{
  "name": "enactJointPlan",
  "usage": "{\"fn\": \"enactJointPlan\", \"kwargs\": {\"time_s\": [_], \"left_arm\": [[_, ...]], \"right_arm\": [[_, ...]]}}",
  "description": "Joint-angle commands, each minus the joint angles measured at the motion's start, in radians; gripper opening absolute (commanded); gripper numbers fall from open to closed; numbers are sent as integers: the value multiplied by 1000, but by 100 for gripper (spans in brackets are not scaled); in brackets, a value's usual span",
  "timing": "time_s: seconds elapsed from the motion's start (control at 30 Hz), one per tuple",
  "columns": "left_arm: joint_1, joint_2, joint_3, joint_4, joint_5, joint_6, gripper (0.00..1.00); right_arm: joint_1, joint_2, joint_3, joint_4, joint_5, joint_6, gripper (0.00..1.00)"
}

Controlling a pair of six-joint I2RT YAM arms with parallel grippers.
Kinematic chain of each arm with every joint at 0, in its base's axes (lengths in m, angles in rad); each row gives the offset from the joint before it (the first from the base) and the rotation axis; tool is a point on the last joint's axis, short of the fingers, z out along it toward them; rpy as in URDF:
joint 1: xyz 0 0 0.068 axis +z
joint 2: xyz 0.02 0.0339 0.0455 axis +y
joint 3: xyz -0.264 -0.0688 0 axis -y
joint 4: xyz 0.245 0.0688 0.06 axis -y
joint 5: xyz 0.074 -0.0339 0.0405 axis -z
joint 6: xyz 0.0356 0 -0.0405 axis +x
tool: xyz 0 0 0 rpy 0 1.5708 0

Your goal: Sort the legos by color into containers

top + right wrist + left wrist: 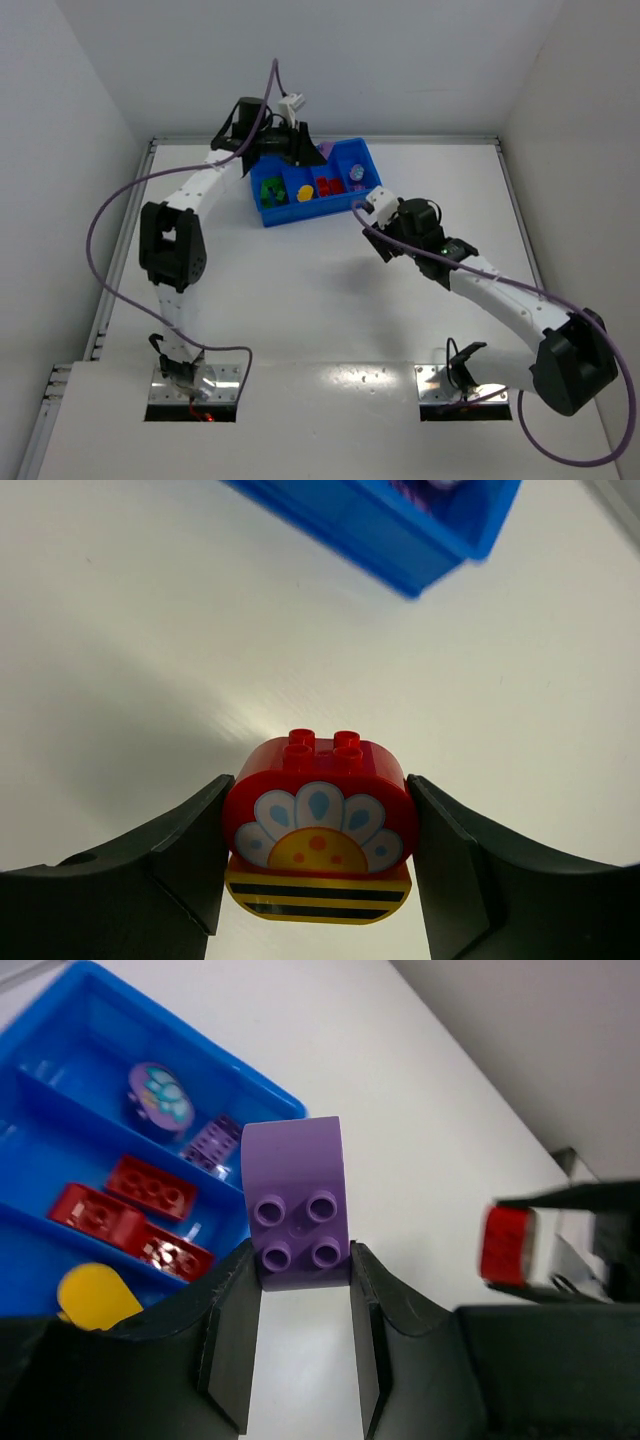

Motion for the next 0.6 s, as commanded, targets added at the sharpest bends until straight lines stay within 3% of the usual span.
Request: {"fn": "enactJointPlan", "kwargs": {"time_s": [0.0,0.23,0.57], "left_arm": [[-60,111,147,-25,-173,-21,0],[-133,410,501,-25,-216,-55,0],[-143,556,540,51,-251,-96,16]], "right_arm": [[-32,-16,49,-95,73,161,13],[-84,7,126,-135,52,210,13],[-136,89,220,-153,-14,247,13]]}}
